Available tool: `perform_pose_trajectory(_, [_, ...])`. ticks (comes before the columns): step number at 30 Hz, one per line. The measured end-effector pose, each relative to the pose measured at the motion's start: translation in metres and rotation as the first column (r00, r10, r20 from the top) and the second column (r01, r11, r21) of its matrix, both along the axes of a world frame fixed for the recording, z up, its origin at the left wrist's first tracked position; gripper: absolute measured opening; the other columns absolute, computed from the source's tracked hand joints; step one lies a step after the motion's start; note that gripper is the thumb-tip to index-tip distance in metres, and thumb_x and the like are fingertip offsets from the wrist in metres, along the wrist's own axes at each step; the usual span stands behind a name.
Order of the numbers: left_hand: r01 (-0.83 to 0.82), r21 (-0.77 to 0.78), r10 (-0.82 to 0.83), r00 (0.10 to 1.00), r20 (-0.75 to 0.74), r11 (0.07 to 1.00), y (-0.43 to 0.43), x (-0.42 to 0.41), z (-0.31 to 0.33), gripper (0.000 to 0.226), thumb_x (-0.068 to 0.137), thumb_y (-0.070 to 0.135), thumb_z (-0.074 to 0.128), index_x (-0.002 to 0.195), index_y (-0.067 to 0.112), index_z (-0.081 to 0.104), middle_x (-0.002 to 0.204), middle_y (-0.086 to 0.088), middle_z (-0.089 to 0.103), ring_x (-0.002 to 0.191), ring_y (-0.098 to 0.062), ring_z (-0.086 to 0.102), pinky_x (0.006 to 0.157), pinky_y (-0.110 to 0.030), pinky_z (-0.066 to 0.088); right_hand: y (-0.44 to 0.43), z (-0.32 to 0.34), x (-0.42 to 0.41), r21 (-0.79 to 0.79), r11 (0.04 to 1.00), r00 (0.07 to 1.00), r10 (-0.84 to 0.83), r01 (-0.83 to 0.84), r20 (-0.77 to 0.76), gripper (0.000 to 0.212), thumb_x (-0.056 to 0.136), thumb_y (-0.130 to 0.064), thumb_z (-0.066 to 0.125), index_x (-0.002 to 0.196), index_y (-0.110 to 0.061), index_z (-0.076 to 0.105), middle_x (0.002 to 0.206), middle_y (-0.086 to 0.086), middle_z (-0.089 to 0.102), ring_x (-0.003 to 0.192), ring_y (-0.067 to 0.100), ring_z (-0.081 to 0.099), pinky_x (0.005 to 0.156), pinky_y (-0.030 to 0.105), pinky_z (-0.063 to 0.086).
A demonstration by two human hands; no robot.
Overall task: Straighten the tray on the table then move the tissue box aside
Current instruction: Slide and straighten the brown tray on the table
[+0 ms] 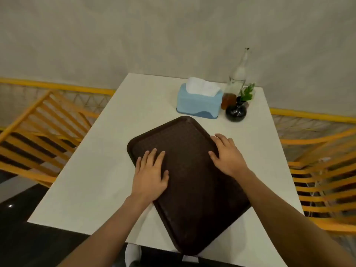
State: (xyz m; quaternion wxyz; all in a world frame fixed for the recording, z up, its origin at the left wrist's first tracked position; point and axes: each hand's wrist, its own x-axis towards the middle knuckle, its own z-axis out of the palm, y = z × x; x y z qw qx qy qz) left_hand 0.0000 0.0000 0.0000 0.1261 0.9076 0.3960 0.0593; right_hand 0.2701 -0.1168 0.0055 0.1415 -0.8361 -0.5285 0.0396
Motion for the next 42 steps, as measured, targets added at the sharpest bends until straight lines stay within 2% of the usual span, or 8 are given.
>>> perform_pose_trajectory(7, [-0.223, -0.082, 0.219, 0.974, -0.052, 0.971, -0.027, -0.002, -0.024, 0.073, 0.095, 0.064, 0.019, 0.158, 0.026, 0.019, 0.167, -0.006, 0.014, 0.153, -0.026, 0.002, 0.123, -0.047, 0.002, 0.001, -0.016, 0.019, -0.002, 1.0, 1.0, 0.023, -0.023, -0.001, 0.045, 0.101, -0.023, 0.049, 0.145, -0.014, 0.045, 0.131, 0.012, 0.049, 0.111, 0.029, 0.051, 0.089, 0.044, 0.051])
perform_pose_trajectory(11, [-0.231, -0.037, 0.228, 0.971, -0.074, 0.972, -0.035, -0.009, -0.032, 0.074, 0.096, 0.062, 0.014, 0.158, 0.023, 0.019, 0.167, -0.006, 0.014, 0.154, -0.024, 0.001, 0.123, -0.047, 0.007, 0.006, -0.025, 0.025, 0.075, 0.997, 0.999, 0.019, -0.016, -0.046, 0.043, 0.099, -0.014, 0.054, 0.141, -0.007, 0.052, 0.114, 0.016, 0.055, 0.096, 0.032, 0.056, 0.087, 0.04, 0.047])
perform_pose_trajectory(15, [-0.232, -0.02, 0.23, 0.97, -0.071, 0.972, -0.035, -0.01, -0.032, 0.074, 0.096, 0.062, 0.014, 0.158, 0.022, 0.021, 0.166, -0.007, 0.017, 0.153, -0.024, 0.004, 0.123, -0.046, 0.007, 0.007, -0.031, 0.025, 0.124, 0.992, 0.997, 0.007, 0.002, -0.076, 0.044, 0.098, -0.012, 0.056, 0.142, -0.009, 0.053, 0.105, 0.015, 0.056, 0.092, 0.032, 0.056, 0.084, 0.038, 0.045])
perform_pose_trajectory(24, [-0.141, -0.003, 0.14, 0.986, -0.088, 0.99, 0.01, -0.043, -0.033, 0.074, 0.097, 0.063, 0.015, 0.158, 0.022, 0.022, 0.166, -0.007, 0.016, 0.153, -0.025, 0.002, 0.124, -0.042, 0.003, 0.027, -0.032, -0.016, 0.11, 0.988, 0.986, -0.096, 0.111, -0.133, 0.045, 0.101, -0.018, 0.05, 0.146, -0.015, 0.048, 0.112, 0.01, 0.056, 0.1, 0.027, 0.055, 0.092, 0.038, 0.046])
perform_pose_trajectory(30, [-0.052, 0.004, 0.052, 0.995, -0.081, 0.999, 0.07, -0.079, -0.024, 0.068, 0.1, 0.058, 0.023, 0.157, 0.02, 0.027, 0.166, -0.007, 0.016, 0.153, -0.024, 0.005, 0.124, -0.042, 0.009, 0.05, -0.03, -0.071, 0.072, 0.962, 0.945, -0.242, 0.263, -0.222, 0.044, 0.104, -0.022, 0.047, 0.147, -0.017, 0.046, 0.126, 0.012, 0.055, 0.112, 0.029, 0.055, 0.099, 0.04, 0.045])
perform_pose_trajectory(33, [-0.096, -0.003, 0.096, 0.995, -0.008, 0.995, 0.089, -0.091, -0.022, 0.061, 0.101, 0.047, 0.035, 0.155, 0.018, 0.029, 0.165, -0.008, 0.018, 0.153, -0.026, 0.008, 0.123, -0.041, 0.011, 0.06, -0.028, -0.094, 0.061, 0.935, 0.909, -0.324, 0.351, -0.262, 0.044, 0.104, -0.021, 0.047, 0.148, -0.016, 0.045, 0.129, 0.013, 0.054, 0.115, 0.03, 0.055, 0.101, 0.042, 0.047])
perform_pose_trajectory(37, [-0.208, -0.098, 0.217, 0.971, 0.097, 0.973, 0.106, -0.112, -0.023, 0.06, 0.097, 0.02, 0.051, 0.154, 0.015, 0.032, 0.162, -0.009, 0.025, 0.148, -0.027, 0.024, 0.12, -0.041, 0.024, 0.072, -0.027, -0.123, 0.073, 0.898, 0.864, -0.393, 0.435, -0.316, 0.046, 0.103, -0.02, 0.049, 0.149, -0.015, 0.043, 0.13, 0.014, 0.053, 0.116, 0.031, 0.055, 0.101, 0.042, 0.045])
perform_pose_trajectory(42, [-0.204, -0.055, 0.209, 0.969, 0.128, 0.977, 0.137, -0.141, -0.029, 0.059, 0.093, 0.009, 0.052, 0.15, 0.01, 0.038, 0.153, -0.012, 0.04, 0.139, -0.03, 0.038, 0.118, -0.045, 0.031, 0.086, -0.03, -0.146, 0.089, 0.867, 0.818, -0.422, 0.489, -0.391, 0.047, 0.101, -0.02, 0.053, 0.147, -0.022, 0.046, 0.123, 0.01, 0.057, 0.109, 0.029, 0.058, 0.097, 0.038, 0.045])
